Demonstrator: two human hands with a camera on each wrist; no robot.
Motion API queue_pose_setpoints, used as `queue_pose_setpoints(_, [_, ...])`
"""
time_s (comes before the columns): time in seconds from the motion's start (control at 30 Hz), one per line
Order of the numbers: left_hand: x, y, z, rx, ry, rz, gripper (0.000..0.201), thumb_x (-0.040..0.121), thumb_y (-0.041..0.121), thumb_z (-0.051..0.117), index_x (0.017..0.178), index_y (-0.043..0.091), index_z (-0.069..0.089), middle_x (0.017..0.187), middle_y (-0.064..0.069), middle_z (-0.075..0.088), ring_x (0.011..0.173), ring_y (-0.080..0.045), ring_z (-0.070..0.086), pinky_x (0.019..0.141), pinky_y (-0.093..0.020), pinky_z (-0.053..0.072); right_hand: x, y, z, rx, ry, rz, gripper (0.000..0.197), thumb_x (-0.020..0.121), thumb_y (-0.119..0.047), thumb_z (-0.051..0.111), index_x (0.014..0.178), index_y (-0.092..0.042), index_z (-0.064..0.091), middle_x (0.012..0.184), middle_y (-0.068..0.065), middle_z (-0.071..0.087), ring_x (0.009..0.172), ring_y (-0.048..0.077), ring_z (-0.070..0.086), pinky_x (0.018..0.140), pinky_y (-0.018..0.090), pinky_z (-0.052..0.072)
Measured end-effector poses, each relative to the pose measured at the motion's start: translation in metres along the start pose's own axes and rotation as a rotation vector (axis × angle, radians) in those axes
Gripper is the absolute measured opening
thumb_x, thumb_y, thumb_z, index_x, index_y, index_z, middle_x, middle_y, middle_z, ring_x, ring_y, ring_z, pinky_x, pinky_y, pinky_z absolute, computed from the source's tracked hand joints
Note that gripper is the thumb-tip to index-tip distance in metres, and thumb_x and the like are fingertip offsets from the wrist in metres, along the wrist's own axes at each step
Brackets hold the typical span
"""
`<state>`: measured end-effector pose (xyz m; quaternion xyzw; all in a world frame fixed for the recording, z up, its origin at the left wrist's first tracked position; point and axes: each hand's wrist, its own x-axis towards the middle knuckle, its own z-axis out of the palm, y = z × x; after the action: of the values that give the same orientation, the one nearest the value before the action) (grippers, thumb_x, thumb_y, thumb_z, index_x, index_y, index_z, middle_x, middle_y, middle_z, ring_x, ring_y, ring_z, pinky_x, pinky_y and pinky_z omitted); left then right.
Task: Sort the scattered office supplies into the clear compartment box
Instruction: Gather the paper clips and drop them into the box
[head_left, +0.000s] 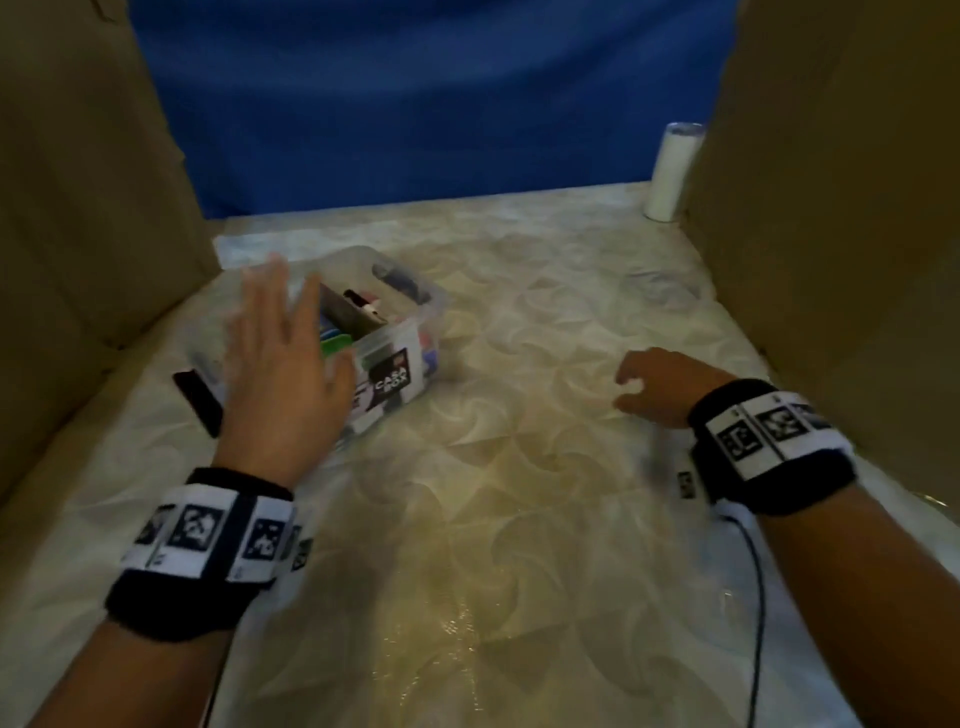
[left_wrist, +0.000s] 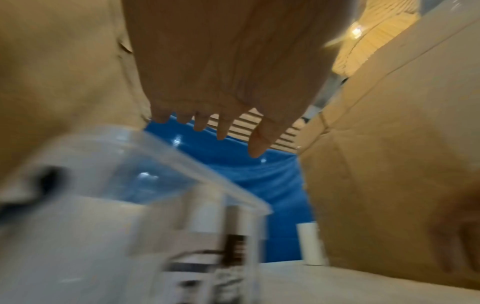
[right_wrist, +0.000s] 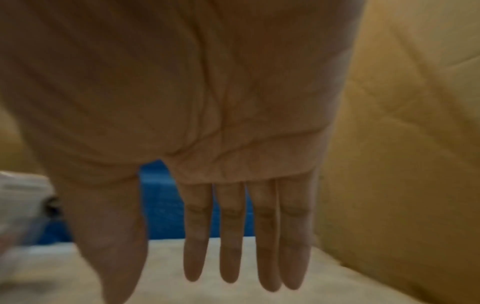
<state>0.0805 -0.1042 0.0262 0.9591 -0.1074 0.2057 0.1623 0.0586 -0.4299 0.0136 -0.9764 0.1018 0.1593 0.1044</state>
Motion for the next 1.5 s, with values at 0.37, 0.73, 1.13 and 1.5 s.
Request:
queue_pose_setpoints(0.37, [-0.056, 0.193, 0.118, -0.043, -0.822, 0.733, 0.082, 0.082, 0.062, 0.055, 0.148, 0.026, 0.022, 0.16, -0.002, 0.009, 0.147, -0.031, 0.01, 0.118, -0.05, 0.016, 0.023, 0.106, -0.01, -0.193, -0.251, 0.191, 0.054, 0.091, -0.04, 0.059, 0.131, -0.007, 0.048, 0.139, 0.01, 0.046, 0.124, 0.028, 0.047, 0.1, 0.036, 0.038])
queue_pose_setpoints(0.73, [-0.074, 0.207, 0.116, -0.073, -0.938, 0.808, 0.12, 0.06, 0.058, 0.079, 0.15, 0.017, 0.01, 0.16, -0.01, -0.001, 0.145, -0.037, 0.016, 0.118, -0.047, 0.022, 0.047, 0.112, 0.003, -0.206, -0.237, 0.116, 0.036, 0.094, -0.05, 0.045, 0.11, -0.018, 0.046, 0.112, 0.008, 0.051, 0.093, 0.022, 0.044, 0.085, 0.035, 0.037])
queue_pose_setpoints(1.13, [-0.007, 0.112, 0.034, -0.463, -0.887, 0.382, 0.075, 0.085, 0.024, 0.067, 0.141, 0.053, 0.026, 0.154, 0.028, 0.006, 0.124, 0.004, 0.046, 0.099, -0.015, 0.046, 0.075, 0.073, -0.025, 0.379, 0.048, 0.021, 0.045, 0.099, -0.041, 0.04, 0.12, -0.002, 0.038, 0.1, 0.014, 0.052, 0.087, 0.025, 0.053, 0.074, 0.031, 0.04])
queue_pose_setpoints(1.5, [0.01, 0.032, -0.035, -0.948, -0.415, -0.117, 0.072, 0.08, 0.012, 0.064, 0.142, 0.033, 0.031, 0.119, 0.012, 0.064, 0.109, -0.007, 0.064, 0.08, -0.02, 0.055, 0.083, -0.037, -0.032, 1.096, 0.202, -0.203, 0.027, 0.097, -0.044, 0.042, 0.081, -0.023, 0.038, 0.071, 0.002, 0.043, 0.055, 0.018, 0.043, 0.056, 0.03, 0.041])
